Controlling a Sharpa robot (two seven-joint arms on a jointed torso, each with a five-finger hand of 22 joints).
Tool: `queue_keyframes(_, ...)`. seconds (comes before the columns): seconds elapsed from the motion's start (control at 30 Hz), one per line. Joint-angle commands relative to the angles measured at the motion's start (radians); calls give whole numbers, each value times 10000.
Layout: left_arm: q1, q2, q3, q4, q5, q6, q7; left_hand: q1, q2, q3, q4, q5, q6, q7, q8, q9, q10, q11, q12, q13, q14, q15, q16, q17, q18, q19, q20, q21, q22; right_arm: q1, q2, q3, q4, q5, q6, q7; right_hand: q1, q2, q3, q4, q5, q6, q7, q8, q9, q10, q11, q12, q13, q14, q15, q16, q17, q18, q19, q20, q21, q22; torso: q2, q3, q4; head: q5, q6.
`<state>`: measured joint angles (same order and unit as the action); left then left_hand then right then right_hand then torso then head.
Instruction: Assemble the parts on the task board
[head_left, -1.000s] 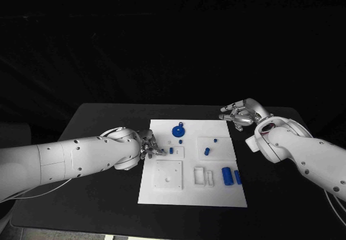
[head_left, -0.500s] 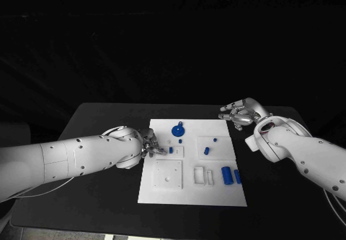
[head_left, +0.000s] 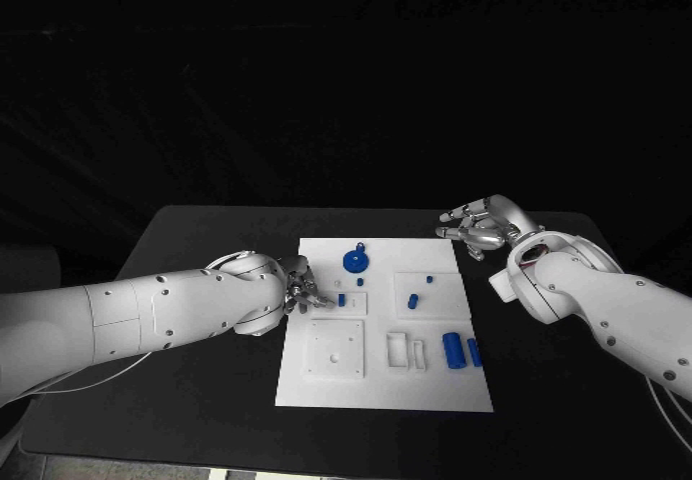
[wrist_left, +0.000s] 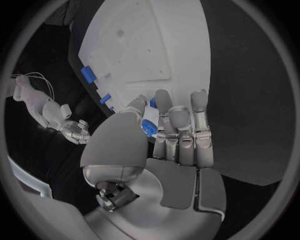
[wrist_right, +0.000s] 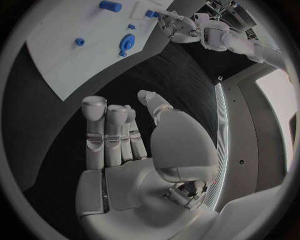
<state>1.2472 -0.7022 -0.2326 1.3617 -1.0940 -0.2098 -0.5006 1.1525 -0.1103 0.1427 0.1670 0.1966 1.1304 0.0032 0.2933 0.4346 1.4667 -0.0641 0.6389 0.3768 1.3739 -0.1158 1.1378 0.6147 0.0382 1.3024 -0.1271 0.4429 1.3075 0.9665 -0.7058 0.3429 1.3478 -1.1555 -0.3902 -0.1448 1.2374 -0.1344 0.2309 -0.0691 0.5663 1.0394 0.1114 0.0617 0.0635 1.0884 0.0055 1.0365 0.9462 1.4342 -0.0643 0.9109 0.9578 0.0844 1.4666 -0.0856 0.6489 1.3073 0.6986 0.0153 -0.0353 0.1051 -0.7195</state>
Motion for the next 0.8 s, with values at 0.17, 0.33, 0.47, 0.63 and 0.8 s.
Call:
queue_keyframes(0.17,-13,81,6,-87,78,364,-8,-47,196,-30,-43,34,-12,5,-43,-31,359,-50,38,18,19,-15,52,-6,30,-70,25,66,179,-5,-4,2,16,-26,22,51,-103,9,-16,-2,37,-68,30,0,-13,-59,12,-36,-13,-49,-20,-58,-10,120,276,12,-48,798,-5,-7,6,-20,-16)
queue_keyframes(0.33,-15,141,5,-153,101,456,-16,16,783,-272,-682,118,-38,-18,-57,-53,359,-65,38,24,20,-19,60,-6,24,-78,22,87,179,-5,-7,2,16,-26,29,51,-103,9,-16,-2,37,-68,30,0,-13,-59,12,-36,-13,-49,-20,-58,-10,120,276,12,-48,798,-2,-9,7,-28,-18)
queue_keyframes(0.47,-19,180,5,-183,165,468,5,79,1244,-500,-1311,180,-58,-32,-103,-112,355,-69,23,22,18,-20,57,-12,27,-91,23,101,178,-5,-8,2,15,-26,36,51,-103,9,-16,-2,37,-68,30,0,-13,-59,12,-36,-13,-49,-20,-58,-10,120,276,12,-48,798,-5,-10,8,-30,-20)
queue_keyframes(0.63,-27,210,4,-205,306,413,58,290,1539,-405,-1745,265,-166,-17,-141,-143,353,-53,15,25,9,-17,52,-17,34,-99,26,97,176,-5,-13,2,12,-26,46,46,-103,9,-16,-2,37,-68,30,0,-13,-59,12,-36,-13,-49,-20,-58,-10,120,276,12,-48,798,-7,-4,9,-29,-12)
queue_keyframes(0.8,-29,218,5,-209,463,359,110,422,1793,-242,-2157,349,-232,-11,-128,-139,352,-54,11,26,7,-18,57,-19,39,-100,28,111,181,-5,-17,2,7,-26,60,43,-103,9,-16,-2,37,-68,30,0,-13,-59,12,-36,-13,-49,-20,-58,-10,120,276,12,-48,798,-8,-4,4,-27,-13)
